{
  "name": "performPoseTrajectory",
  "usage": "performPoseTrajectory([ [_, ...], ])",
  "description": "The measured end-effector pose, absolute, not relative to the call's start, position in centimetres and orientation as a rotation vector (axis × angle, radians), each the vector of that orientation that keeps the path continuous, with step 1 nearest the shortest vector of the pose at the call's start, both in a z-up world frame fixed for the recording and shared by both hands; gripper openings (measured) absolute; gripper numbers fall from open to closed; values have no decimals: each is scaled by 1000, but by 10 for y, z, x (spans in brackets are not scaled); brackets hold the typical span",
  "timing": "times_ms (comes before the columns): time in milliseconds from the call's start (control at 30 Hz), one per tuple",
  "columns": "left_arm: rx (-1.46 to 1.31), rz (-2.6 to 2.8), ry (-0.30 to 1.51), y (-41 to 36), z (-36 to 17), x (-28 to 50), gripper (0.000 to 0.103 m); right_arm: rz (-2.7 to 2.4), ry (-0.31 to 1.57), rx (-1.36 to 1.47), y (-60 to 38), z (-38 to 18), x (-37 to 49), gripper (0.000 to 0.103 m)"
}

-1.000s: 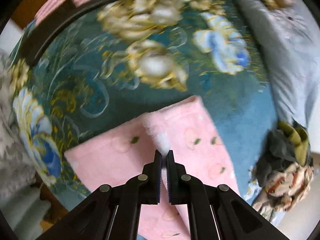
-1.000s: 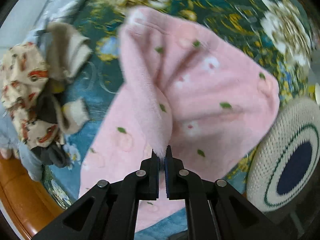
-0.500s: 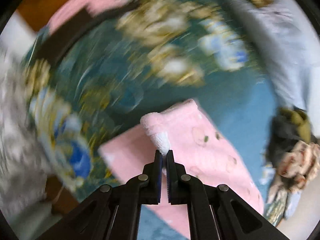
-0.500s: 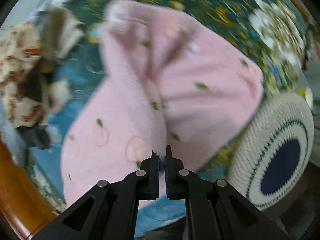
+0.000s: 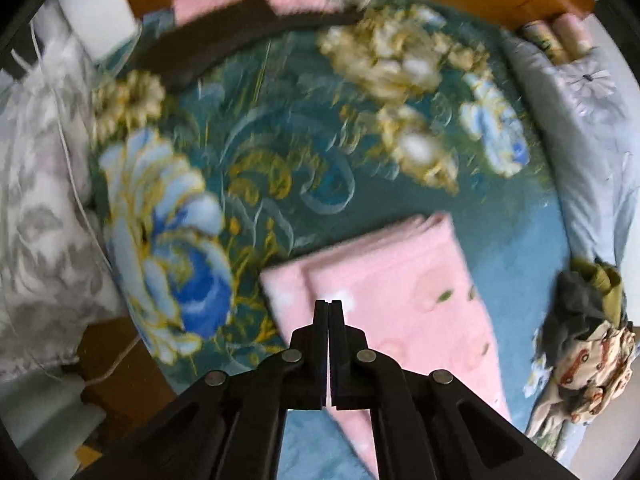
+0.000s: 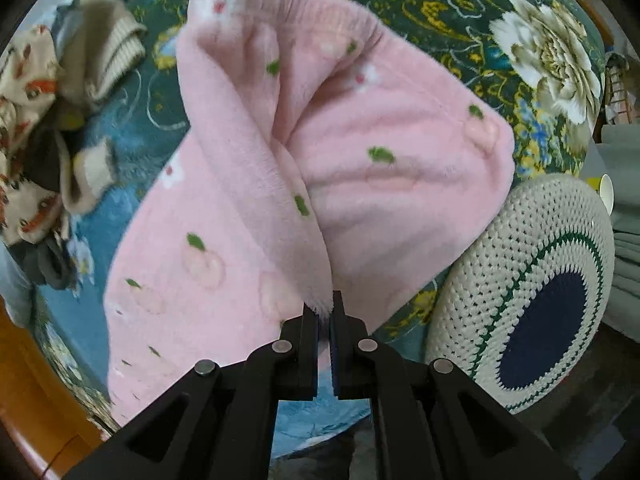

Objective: Fold clothes

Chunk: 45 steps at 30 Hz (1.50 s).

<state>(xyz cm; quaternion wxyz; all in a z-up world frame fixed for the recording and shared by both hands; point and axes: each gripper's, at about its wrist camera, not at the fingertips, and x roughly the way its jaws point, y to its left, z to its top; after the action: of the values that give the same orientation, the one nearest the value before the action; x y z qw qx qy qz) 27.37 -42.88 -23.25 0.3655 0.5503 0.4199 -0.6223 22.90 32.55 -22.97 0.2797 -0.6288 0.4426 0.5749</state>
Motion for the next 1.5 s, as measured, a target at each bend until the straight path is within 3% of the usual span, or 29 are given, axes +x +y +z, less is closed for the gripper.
performPoseTrajectory([
  [400,1409,-1455,1280,-439,-300,275,10,1587,1136,-1708,323,-224,219,4],
  [433,1400,-1450,1292,-440,-301,276,15,1587,1134,-1708,322,-224,219,4],
  [467,1396,-1446,1295,-441,-301,275,29,1586,1133,-1708,322,-224,220,4],
  [533,1394,-1450,1299,-442,-301,276,47,1582,1136,-1705,321,-224,222,5],
  [633,1390,-1463,1312,-442,-301,278,49,1575,1149,-1693,321,-225,227,5],
  [733,1398,-1477,1307,-442,-302,278,47,1576,1148,-1692,320,-225,230,5],
  [800,1401,-1490,1299,-443,-301,273,40,1580,1145,-1691,320,-225,231,5],
  [933,1440,-1526,1233,-443,-295,259,6,1589,1147,-1688,318,-223,234,5],
  [1267,1348,-1789,1125,-439,-219,256,3,1726,1152,-1582,333,-194,231,4],
  [1500,1503,-1573,1066,-439,-280,286,4,1595,1108,-1708,321,-231,234,4],
])
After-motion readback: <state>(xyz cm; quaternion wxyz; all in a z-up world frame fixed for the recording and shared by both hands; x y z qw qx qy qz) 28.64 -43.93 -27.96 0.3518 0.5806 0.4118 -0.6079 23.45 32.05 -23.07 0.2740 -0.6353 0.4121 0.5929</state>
